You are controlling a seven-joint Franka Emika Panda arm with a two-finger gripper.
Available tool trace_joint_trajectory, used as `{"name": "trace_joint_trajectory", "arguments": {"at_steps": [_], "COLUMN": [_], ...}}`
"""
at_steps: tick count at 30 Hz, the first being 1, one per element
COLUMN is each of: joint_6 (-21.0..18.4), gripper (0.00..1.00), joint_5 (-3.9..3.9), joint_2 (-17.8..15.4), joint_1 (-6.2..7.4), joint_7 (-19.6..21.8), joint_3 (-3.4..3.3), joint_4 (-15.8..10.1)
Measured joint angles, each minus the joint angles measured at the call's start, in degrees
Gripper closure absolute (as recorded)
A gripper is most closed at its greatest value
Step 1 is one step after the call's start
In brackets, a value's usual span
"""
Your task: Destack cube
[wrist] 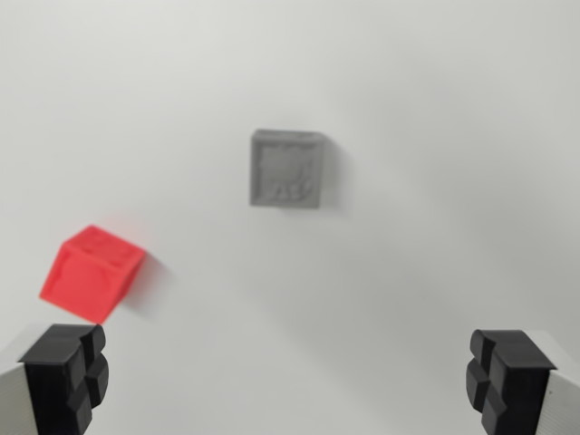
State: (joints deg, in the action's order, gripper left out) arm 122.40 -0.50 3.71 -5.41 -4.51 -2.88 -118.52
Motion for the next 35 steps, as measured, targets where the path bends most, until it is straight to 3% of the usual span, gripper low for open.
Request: {"name": "trace_joint_trajectory", "arguments": {"at_steps": [35], "joint_6": [-1.66], "gripper": [0.0], "joint_5": [0.03], "joint_2": [-0.61], "joint_1": [0.0], "joint_7": [0.0], "joint_3": [0.0], "joint_4": [0.97]}}
